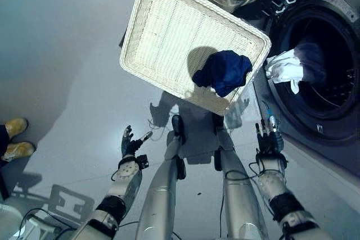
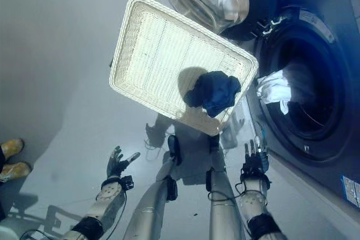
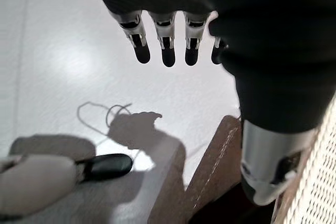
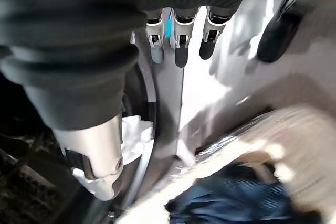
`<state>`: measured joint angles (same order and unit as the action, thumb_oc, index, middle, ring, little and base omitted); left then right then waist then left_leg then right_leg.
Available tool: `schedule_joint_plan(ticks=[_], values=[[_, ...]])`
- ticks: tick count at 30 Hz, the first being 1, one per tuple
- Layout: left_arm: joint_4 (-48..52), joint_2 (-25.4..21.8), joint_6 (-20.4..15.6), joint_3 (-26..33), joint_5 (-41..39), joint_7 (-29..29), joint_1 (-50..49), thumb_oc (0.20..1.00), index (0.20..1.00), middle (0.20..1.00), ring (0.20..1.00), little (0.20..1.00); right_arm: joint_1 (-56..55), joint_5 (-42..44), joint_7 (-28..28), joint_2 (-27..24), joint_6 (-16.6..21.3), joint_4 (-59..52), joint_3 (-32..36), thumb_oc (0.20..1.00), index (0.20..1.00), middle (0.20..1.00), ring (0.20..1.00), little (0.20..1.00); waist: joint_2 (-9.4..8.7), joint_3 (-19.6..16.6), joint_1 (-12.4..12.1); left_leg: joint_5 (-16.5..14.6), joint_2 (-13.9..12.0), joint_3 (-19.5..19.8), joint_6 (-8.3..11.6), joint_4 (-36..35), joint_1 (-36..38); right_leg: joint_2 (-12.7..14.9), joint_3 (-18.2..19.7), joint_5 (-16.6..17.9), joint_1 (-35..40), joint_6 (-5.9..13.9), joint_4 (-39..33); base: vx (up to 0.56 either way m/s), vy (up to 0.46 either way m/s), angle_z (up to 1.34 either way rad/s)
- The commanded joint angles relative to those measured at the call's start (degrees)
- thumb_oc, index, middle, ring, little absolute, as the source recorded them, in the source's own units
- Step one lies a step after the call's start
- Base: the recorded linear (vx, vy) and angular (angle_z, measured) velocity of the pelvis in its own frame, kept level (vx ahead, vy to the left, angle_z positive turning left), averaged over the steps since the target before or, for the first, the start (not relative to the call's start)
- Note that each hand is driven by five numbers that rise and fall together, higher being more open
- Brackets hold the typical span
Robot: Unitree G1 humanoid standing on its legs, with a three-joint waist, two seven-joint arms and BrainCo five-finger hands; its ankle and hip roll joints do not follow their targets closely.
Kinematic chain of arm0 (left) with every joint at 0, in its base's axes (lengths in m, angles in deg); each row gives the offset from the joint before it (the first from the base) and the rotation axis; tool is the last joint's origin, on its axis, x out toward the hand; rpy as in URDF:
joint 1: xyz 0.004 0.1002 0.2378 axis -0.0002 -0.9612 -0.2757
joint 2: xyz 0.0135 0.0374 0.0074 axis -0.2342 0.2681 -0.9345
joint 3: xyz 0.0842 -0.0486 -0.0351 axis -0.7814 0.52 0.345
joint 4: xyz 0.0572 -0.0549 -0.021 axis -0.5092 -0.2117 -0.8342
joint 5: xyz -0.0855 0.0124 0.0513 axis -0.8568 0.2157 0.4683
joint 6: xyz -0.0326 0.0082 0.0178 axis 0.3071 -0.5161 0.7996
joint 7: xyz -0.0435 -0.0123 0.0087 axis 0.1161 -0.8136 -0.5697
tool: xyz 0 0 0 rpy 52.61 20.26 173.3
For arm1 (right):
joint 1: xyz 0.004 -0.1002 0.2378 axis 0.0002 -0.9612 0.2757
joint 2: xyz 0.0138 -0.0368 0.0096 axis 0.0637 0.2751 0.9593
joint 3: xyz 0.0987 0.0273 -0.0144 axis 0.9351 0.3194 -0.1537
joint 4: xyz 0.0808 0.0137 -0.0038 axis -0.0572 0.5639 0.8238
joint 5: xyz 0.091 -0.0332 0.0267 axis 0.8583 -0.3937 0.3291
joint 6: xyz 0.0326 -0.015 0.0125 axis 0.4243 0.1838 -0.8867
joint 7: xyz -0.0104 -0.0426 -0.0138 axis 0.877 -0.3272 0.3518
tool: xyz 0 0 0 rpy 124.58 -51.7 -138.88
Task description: Put the clothes into the washing machine.
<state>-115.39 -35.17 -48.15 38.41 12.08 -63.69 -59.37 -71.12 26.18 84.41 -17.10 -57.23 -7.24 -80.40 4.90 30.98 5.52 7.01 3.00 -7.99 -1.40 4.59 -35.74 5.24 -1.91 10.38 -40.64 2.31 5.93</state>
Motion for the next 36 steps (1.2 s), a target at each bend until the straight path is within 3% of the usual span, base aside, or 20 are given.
schedule_joint_plan(ticks=[1,4,5,7,8,9,11,13,15,19,23,28,29,32,33,36], values=[[-2.17,-2.32,-0.78,1.79,-1.0,-0.59,-3.4,1.0,1.0,1.0,1.0,1.0,1.41,-7.56,3.47,-1.88,4.35,-3.74,-0.61,1.0,1.0,1.0,1.0,1.0,-0.79,-1.18,-0.83,-2.67,0.83,-0.1,2.41,0.78,1.24,-3.56,-3.54,-5.99,2.84,1.1,2.72,-0.03,0.139,-0.01],[-2.89,-1.5,-0.3,1.92,-1.91,-0.67,-3.67,1.0,1.0,1.0,1.0,1.0,0.02,-14.4,6.25,-1.65,4.51,-5.69,-2.53,1.0,1.0,1.0,1.0,1.0,-1.17,-1.18,-0.59,-2.77,1.01,-0.3,2.17,0.34,2.13,-3.42,-3.34,-5.6,3.64,1.3,1.89,-0.03,0.137,-0.07],[-3.0,-1.07,0.31,1.98,-2.39,-0.95,-3.68,1.0,1.0,1.0,1.0,1.0,-0.51,-24.82,10.3,-2.57,5.63,-8.08,-4.04,1.0,1.0,1.0,1.0,1.0,-1.44,-1.18,-0.52,-2.83,1.12,-0.39,1.98,0.3,2.43,-3.21,-3.32,-5.43,4.0,1.49,1.61,-0.04,0.138,-0.03],[-3.19,-0.88,0.46,2.08,-2.6,-0.87,-3.91,1.0,1.0,1.0,1.0,1.0,-1.04,-32.94,13.98,-3.08,6.46,-10.09,-4.93,1.0,1.0,1.0,1.0,1.0,-1.56,-1.18,-0.48,-2.82,1.24,-0.28,1.89,0.26,2.58,-3.17,-3.28,-5.39,4.19,1.59,1.55,-0.03,0.097,0.01],[-3.26,-0.66,0.87,2.22,-2.77,-0.8,-4.04,1.0,1.0,1.0,1.0,1.0,-0.93,-43.63,18.33,-3.97,6.64,-11.99,-5.71,1.0,1.0,1.0,1.0,1.0,-1.63,-1.18,-0.52,-2.84,1.34,-0.19,1.77,0.26,2.77,-3.09,-3.25,-5.33,4.35,1.72,1.55,-0.04,0.083,0.05],[-3.47,-0.38,1.24,2.48,-2.73,-0.61,-4.24,1.0,1.0,1.0,1.0,1.0,-0.78,-54.32,23.58,-5.46,5.81,-15.31,-6.77,1.0,1.0,1.0,1.0,1.0,-1.78,-1.18,-0.49,-2.89,1.43,-0.03,1.66,0.14,3.03,-2.97,-3.25,-5.25,4.54,1.93,1.45,-0.04,0.08,0.06],[-3.74,-0.3,1.78,2.93,-2.44,-0.04,-4.41,1.0,1.0,1.0,1.0,1.0,-0.35,-65.1,27.88,-7.13,4.19,-17.52,-7.52,1.0,1.0,1.0,1.0,1.0,-1.89,-1.18,-0.57,-3.06,1.56,0.2,1.55,0.28,3.17,-2.79,-3.25,-5.26,4.66,2.11,1.52,-0.02,0.038,0.07],[-4.72,-0.44,2.58,3.61,-3.52,1.91,-4.36,1.0,1.0,1.0,1.0,1.0,1.39,-81.26,35.35,-10.63,-0.58,-19.39,-8.82,1.0,1.0,1.0,1.0,1.0,-1.95,-1.18,-0.83,-3.31,1.66,0.49,1.45,0.53,3.32,-2.56,-3.36,-5.32,4.77,2.44,1.72,-0.02,0.027,0.15],[-6.64,-0.72,3.21,4.69,-4.02,4.12,-4.1,1.0,1.0,1.0,1.0,1.0,4.06,-90.02,37.96,-14.7,-6.6,-20.22,-9.91,1.0,1.0,1.0,1.0,1.0,-1.92,-1.18,-1.25,-3.59,1.66,0.72,1.42,0.65,3.6,-2.26,-3.59,-5.54,5.08,2.77,1.94,-0.02,0.011,0.14],[-12.4,-2.0,2.97,5.83,-4.51,8.04,-2.5,1.0,1.0,1.0,1.0,1.0,9.48,-99.22,40.09,-20.77,-11.72,-18.16,-13.05,1.0,1.0,1.0,1.0,1.0,-2.27,-1.18,-2.28,-3.88,1.51,1.64,1.49,0.67,4.21,-2.19,-4.0,-6.4,5.71,3.16,2.78,-0.02,-0.015,0.19],[-15.2,-2.74,2.75,5.69,-4.8,9.57,-0.86,1.0,1.0,1.0,1.0,1.0,13.84,-102.98,38.32,-23.9,-16.86,-15.42,-17.1,1.0,1.0,1.0,1.0,1.0,-2.58,-1.18,-3.28,-3.78,1.45,2.55,1.51,0.34,4.46,-2.27,-4.55,-7.14,6.01,3.3,3.49,-0.02,-0.048,0.16],[-16.32,-3.49,2.75,5.19,-4.82,10.32,0.24,1.0,1.0,1.0,1.0,1.0,16.31,-103.4,36.77,-25.23,-19.19,-12.51,-19.73,1.0,1.0,1.0,1.0,1.0,-2.62,-1.18,-4.06,-3.45,1.43,3.19,1.56,0.17,4.26,-2.15,-5.12,-7.37,5.96,3.37,3.94,0.0,-0.059,0.21],[-16.78,-4.41,3.17,3.78,-4.87,10.67,1.65,1.0,1.0,1.0,1.0,1.0,19.85,-103.67,34.21,-25.87,-25.03,-6.56,-23.54,1.0,1.0,1.0,1.0,1.0,-2.47,-1.18,-5.19,-3.25,1.5,4.31,1.74,0.01,4.07,-1.9,-6.13,-8.07,5.93,3.48,4.77,0.0,-0.147,0.38],[-17.06,-4.85,3.43,3.44,-4.9,11.07,2.29,1.0,1.0,1.0,1.0,1.0,21.27,-102.66,32.85,-25.97,-27.28,-3.65,-24.91,1.0,1.0,1.0,1.0,1.0,-2.36,-1.18,-5.63,-3.12,1.46,4.6,1.81,-0.06,3.96,-1.78,-6.56,-8.25,5.95,3.45,4.96,0.0,-0.079,0.25],[-16.86,-5.52,4.11,2.56,-4.8,11.26,3.3,1.0,1.0,1.0,1.0,1.0,23.83,-103.05,29.07,-26.33,-33.82,1.4,-27.42,1.0,1.0,1.0,1.0,1.0,-2.14,-1.18,-6.45,-2.87,1.36,4.99,1.91,-0.26,3.49,-1.56,-7.45,-8.37,5.69,3.41,5.16,0.01,-0.119,0.35],[-16.39,-6.15,4.74,1.24,-4.65,11.01,4.16,1.0,1.0,1.0,1.0,1.0,26.67,-101.37,25.51,-26.31,-36.71,7.84,-28.79,1.0,1.0,1.0,1.0,1.0,-2.06,-1.18,-7.43,-2.51,1.24,5.45,2.05,-0.47,3.02,-1.34,-8.51,-8.42,5.58,3.34,5.25,0.01,-0.1,0.18]])
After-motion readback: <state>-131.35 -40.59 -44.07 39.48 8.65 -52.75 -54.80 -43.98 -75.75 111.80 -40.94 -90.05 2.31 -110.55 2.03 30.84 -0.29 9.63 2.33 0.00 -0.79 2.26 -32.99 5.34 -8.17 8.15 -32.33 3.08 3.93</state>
